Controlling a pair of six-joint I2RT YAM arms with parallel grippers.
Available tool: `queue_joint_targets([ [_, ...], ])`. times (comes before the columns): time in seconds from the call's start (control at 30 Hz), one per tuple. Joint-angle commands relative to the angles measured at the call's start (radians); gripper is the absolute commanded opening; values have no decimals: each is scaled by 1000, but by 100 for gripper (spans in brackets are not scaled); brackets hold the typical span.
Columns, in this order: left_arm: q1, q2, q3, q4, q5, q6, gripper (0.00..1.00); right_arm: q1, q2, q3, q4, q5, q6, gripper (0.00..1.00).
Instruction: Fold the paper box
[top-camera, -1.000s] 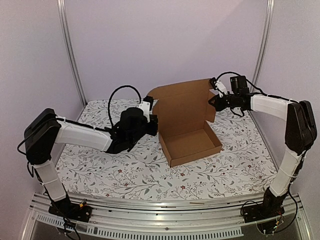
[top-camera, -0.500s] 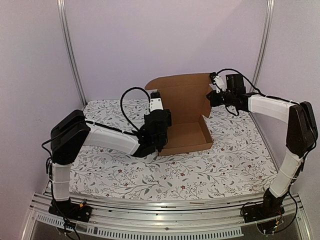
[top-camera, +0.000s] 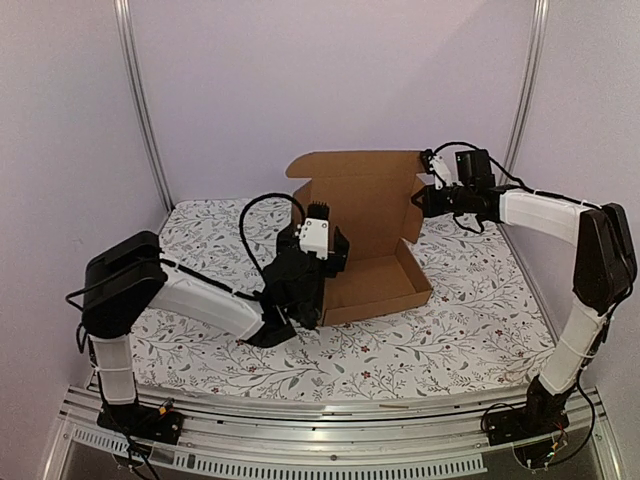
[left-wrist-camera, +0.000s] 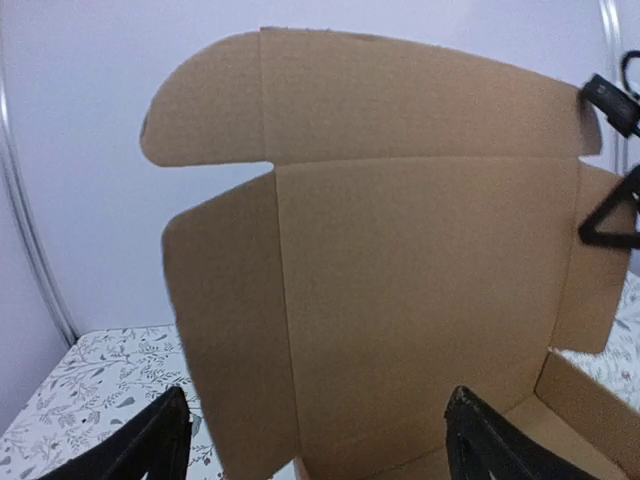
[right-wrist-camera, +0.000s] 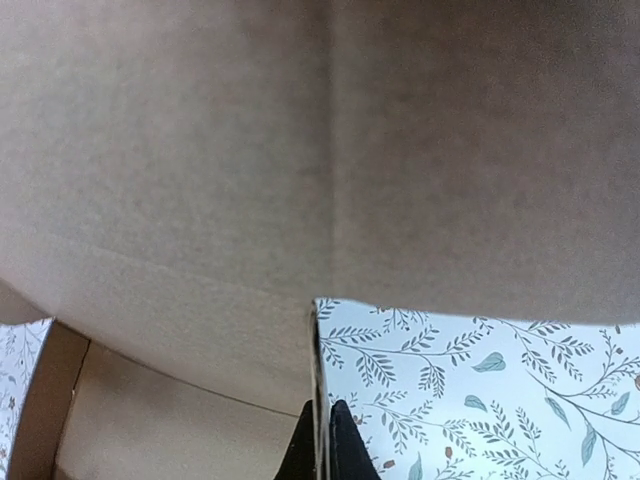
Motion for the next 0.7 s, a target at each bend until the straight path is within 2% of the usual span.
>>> queue_joint_targets([
  [0.0, -61, -443, -367, -177, 344, -25, 94, -113, -25, 22, -57, -274, -73, 1],
  [0.07, -13, -698, -479, -460, 572, -239, 97, -141, -10, 35, -104, -373, -141, 2],
  [0.13, 60, -929, -563, -632, 740, -333, 99, -153, 0, 43, -169, -415, -215, 2],
  [0.27, 186, -1133, -630, -805, 803, -323, 100, -165, -11, 20, -208, -495, -333, 2],
  [0.33, 258, -1143, -622, -854, 880, -332, 99, -168, -23, 20, -239, -545, -361, 2],
  [0.4, 306, -1095, -593, -869, 877, -343, 99, -168, -30, 30, -285, -597, -404, 2],
  [0.57, 519, -894, -484, -886, 1026, -431, 82, -169, -49, 56, -437, -732, -540, 3],
  [0.67, 576, -846, -460, -836, 1052, -459, 81, -168, -58, 104, -606, -779, -672, 3],
])
